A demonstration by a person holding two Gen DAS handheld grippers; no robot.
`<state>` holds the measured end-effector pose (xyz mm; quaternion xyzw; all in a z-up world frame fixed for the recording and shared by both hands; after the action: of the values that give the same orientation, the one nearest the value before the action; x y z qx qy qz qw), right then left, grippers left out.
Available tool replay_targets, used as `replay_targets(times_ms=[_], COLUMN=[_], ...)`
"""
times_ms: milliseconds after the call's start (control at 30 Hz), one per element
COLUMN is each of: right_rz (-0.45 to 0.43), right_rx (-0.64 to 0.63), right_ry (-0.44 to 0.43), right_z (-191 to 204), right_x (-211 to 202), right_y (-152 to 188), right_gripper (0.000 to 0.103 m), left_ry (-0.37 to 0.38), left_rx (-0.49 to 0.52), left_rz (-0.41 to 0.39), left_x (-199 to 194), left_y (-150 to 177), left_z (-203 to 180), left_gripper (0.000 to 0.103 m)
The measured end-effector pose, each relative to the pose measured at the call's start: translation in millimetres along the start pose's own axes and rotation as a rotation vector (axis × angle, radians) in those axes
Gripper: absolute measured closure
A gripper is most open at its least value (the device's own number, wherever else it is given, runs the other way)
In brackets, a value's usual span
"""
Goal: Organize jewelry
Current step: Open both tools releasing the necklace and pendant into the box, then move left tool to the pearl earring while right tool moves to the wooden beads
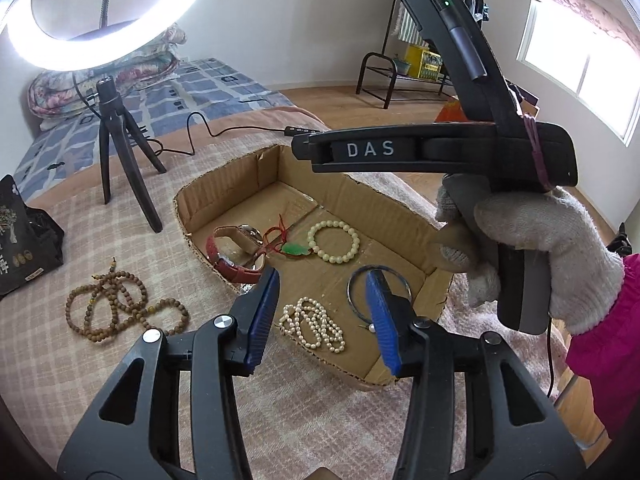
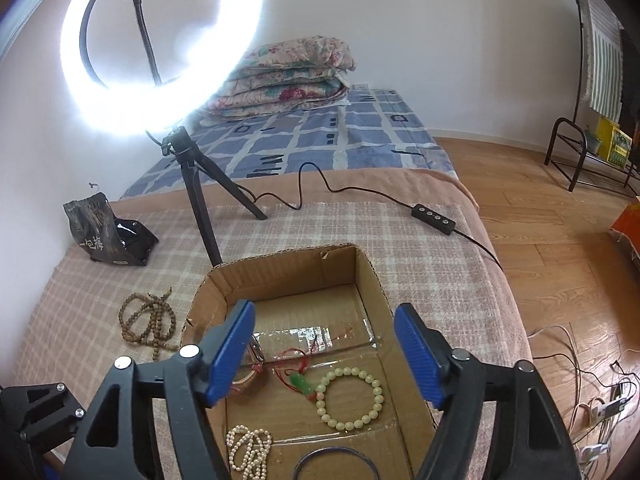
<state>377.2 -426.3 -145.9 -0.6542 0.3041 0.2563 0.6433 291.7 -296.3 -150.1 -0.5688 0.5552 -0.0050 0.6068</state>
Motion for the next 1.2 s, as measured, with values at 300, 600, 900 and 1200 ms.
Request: replay_targets(times_ms=[300,600,900,1200], right_rz=[0.005,-0.019,-0.044,-0.067], right_rx=[-0.017,-0.065,-0.099,-0.083], right_ry=[0.044,0.143,0.136,0.036], right_z=[3.6,18.5,35.7,57.0], right_x=[-13.7,-32.7,-49.2,-56.8], right_y=[3.7,8.2,12.5,18.4], right_gripper=[0.011,0.000,0.000,0.000], left_ry=[-0.020,-0.061,-0.139,-0.179], left_rx=[-0.007,-0.019,-0.055,-0.102], left_rz=[-0.010,-0.037,-0.057,-0.027], left_x=[-19.1,-52.3,-99.7,-146.5], left_y=[6.2,17.0,46.7,108.7], left_z=[5.6,20.8,65.6,108.9], left_gripper=[0.057,0.057,0.057,0.057])
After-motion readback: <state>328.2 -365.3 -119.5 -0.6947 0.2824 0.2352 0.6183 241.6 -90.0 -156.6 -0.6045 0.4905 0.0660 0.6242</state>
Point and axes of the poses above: each gripper's, at about its wrist camera, not at the fingertips, and x roughly the way its jaws point, z to its left, y to its underside, the point moved 4 cm from there along x, roughly the way its jaws point, and after that the axes turned 10 degrees about y, right-handed, at the moved point
